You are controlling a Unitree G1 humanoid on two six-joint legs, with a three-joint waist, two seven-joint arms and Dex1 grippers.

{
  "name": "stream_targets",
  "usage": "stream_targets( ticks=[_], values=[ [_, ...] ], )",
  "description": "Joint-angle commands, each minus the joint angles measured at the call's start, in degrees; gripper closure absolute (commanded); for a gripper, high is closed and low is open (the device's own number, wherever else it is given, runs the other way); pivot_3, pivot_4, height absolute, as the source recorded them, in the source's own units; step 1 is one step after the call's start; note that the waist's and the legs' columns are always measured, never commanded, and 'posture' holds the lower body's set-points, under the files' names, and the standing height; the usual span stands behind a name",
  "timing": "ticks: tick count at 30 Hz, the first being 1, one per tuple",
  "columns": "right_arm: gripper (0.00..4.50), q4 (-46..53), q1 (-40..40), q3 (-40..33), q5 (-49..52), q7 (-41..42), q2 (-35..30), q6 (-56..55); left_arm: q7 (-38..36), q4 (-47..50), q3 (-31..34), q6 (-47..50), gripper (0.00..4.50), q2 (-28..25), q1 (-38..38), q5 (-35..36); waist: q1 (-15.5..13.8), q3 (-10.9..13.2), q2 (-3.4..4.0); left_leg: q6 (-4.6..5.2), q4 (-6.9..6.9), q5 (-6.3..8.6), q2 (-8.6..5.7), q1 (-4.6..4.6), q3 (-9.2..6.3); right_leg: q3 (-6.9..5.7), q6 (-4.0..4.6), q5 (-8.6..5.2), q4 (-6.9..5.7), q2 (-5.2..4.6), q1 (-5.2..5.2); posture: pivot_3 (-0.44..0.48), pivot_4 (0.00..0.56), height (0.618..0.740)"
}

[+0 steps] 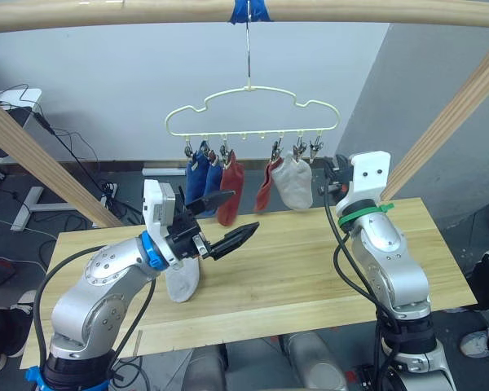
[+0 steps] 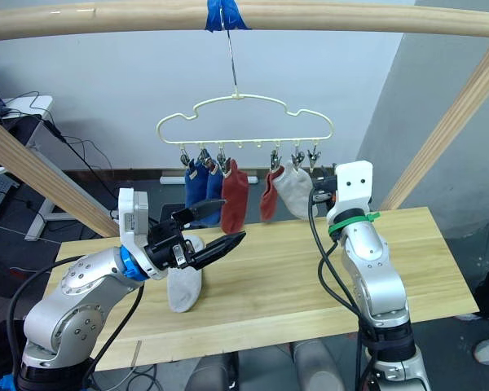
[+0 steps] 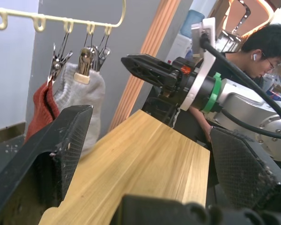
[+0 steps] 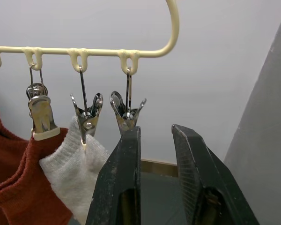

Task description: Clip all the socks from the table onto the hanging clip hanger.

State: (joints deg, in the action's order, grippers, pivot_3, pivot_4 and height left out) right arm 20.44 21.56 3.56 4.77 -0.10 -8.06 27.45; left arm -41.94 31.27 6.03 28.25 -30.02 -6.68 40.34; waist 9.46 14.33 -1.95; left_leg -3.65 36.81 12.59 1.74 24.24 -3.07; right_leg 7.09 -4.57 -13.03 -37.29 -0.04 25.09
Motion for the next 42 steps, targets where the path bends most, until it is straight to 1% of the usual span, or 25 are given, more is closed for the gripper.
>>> stream_targets(
  ticks=[1, 13, 16, 20, 42],
  values=[
    [3.41, 0.1, 1.9, -0.2, -0.6, 0.1, 1.2, -2.1, -0.2, 2.3, 1.0, -1.3, 0.0, -0.6, 0.3, 0.4, 0.0, 0.0, 0.0, 0.0, 0.0, 0.0, 0.0, -0.01, -0.01, -0.01, 0.0, 0.0, -0.01, 0.0, 0.0, -0.123, 0.221, 0.74],
    [3.41, -2.9, 3.7, -0.7, -1.2, 0.4, 3.2, -2.6, 0.3, 2.7, 1.2, -1.6, 0.0, -0.7, 0.7, 0.3, -0.2, 0.0, 0.0, 0.0, 0.01, 0.0, 0.0, -0.01, -0.02, -0.01, 0.03, 0.01, -0.04, 0.0, 0.0, -0.104, 0.226, 0.74],
    [2.85, -3.5, 3.9, -1.0, -1.3, 0.0, 3.7, -2.6, 0.5, 2.8, 1.1, -1.6, 0.0, -0.6, 0.6, 0.2, -0.2, 0.0, 0.0, 0.0, 0.01, 0.0, 0.0, -0.01, -0.02, -0.01, 0.02, 0.01, -0.05, 0.0, 0.0, -0.103, 0.226, 0.74],
    [1.51, -4.5, 4.5, -1.3, -1.8, -0.3, 4.0, -2.9, 0.7, 3.0, 0.9, -1.6, 0.0, -0.4, 0.8, 0.1, -0.3, 0.0, 0.0, 0.0, 0.01, 0.0, 0.0, -0.01, -0.02, -0.01, 0.03, 0.01, -0.05, 0.0, 0.0, -0.101, 0.225, 0.74],
    [1.51, -11.0, 7.8, -2.2, -4.3, -1.7, 4.7, -6.5, 0.8, 2.7, -0.5, -2.0, 0.0, -0.4, 0.2, -0.8, -1.3, 0.0, 0.0, 0.0, 0.04, 0.0, 0.0, -0.02, -0.02, -0.01, 0.06, 0.03, -0.11, 0.01, 0.0, -0.097, 0.221, 0.74]
  ],
)
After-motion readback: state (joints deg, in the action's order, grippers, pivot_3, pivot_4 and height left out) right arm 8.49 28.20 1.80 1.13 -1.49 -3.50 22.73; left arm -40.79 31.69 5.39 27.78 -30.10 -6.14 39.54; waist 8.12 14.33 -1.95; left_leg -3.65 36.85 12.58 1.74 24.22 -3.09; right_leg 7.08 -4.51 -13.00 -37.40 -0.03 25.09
